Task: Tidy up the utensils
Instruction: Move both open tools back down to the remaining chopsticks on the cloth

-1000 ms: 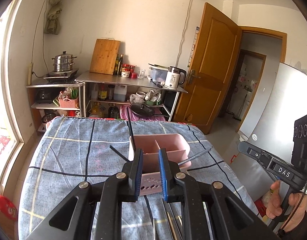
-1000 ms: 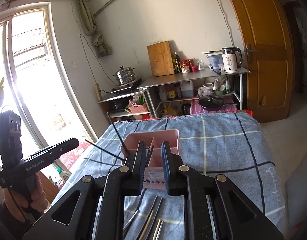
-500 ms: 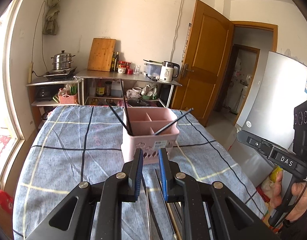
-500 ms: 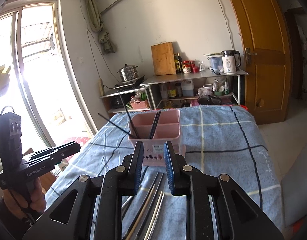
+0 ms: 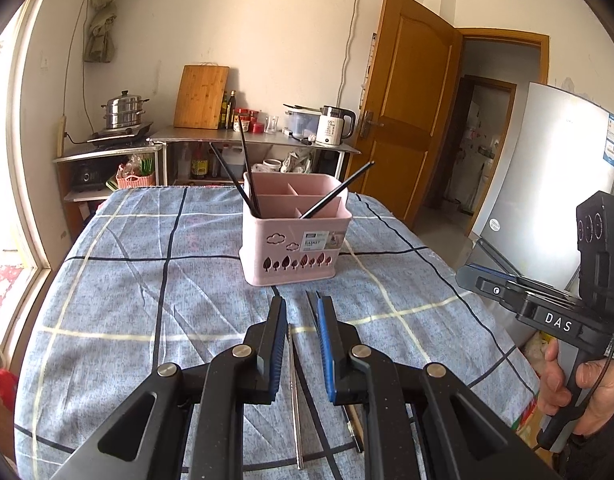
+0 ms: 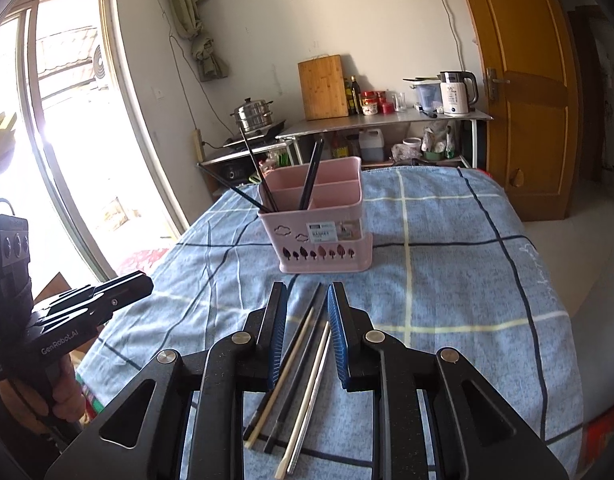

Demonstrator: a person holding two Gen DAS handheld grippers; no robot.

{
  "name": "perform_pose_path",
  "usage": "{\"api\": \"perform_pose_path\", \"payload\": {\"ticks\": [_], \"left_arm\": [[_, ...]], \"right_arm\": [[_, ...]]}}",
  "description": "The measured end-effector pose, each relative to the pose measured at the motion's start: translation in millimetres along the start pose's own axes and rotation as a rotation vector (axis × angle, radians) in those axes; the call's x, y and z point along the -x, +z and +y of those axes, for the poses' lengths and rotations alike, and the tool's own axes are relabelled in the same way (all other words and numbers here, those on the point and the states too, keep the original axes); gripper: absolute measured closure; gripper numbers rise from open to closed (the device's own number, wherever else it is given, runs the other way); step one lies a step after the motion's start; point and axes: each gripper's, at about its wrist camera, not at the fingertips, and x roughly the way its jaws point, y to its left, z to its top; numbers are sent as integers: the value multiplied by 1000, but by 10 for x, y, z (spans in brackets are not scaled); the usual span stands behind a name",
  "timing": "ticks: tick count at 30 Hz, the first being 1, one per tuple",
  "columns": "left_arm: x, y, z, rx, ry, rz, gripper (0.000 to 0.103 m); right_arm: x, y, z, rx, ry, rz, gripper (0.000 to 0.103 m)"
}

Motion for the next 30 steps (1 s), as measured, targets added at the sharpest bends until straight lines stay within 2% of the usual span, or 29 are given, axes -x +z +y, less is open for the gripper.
{"api": "perform_pose_path", "payload": {"ticks": [10,15,30], "left_arm": [[-182,-121,23,3,4,47,88],[-397,-218,53,1,8,104,88],[-1173,-455,160,3,13,267,88]], "right_arm": [[-162,-113,10,-5,-9,42,81],[-316,-188,-18,-18,-15,82,81],[-963,-596,-167,-61,-52,264,81]]}}
